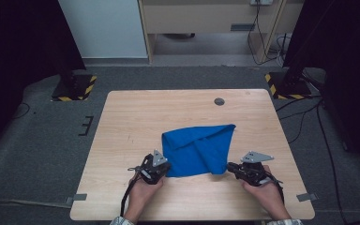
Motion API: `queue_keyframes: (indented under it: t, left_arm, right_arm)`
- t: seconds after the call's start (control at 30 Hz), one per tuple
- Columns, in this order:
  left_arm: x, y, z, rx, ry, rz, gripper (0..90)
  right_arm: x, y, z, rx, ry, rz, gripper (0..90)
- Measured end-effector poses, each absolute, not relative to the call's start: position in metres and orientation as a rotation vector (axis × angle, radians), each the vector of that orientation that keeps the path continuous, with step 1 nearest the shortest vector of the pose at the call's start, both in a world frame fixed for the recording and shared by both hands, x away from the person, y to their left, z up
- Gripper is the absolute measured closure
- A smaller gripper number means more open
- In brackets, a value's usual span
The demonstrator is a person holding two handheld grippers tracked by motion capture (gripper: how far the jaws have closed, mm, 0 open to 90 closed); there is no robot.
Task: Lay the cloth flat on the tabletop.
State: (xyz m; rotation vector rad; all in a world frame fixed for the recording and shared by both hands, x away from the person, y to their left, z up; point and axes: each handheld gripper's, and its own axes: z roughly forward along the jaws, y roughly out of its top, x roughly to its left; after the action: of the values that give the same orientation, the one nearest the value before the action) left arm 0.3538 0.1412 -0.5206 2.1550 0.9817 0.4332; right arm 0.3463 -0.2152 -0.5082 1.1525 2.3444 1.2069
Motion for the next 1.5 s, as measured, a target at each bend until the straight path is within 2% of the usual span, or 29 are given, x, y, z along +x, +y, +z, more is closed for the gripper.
queue_keyframes:
  t: [0.1, 0.37, 0.57, 1.0, 1.2, 1.5]
  left_arm:
    - [0.355, 0.144, -0.519, 2.155, 0.994, 0.434, 90.0]
    - [0.353, 0.164, -0.508, 2.170, 0.994, 0.479, 89.9]
    - [0.351, 0.176, -0.507, 2.180, 1.002, 0.457, 89.9]
    - [0.353, 0.180, -0.512, 2.198, 1.032, 0.419, 89.8]
    - [0.350, 0.179, -0.513, 2.204, 1.035, 0.395, 89.8]
    - [0.336, 0.178, -0.513, 2.241, 0.998, 0.366, 89.8]
  right_arm:
    - [0.346, -0.215, -0.509, 1.155, 2.343, 1.194, 81.1]
    - [0.341, -0.224, -0.508, 1.199, 2.346, 1.147, 67.7]
    - [0.334, -0.223, -0.501, 1.171, 2.334, 1.189, 64.4]
    - [0.340, -0.188, -0.523, 1.102, 2.413, 1.022, 52.5]
    - [0.339, -0.189, -0.526, 1.039, 2.428, 0.968, 51.3]
    - [0.334, -0.219, -0.523, 1.087, 2.422, 0.917, 51.7]
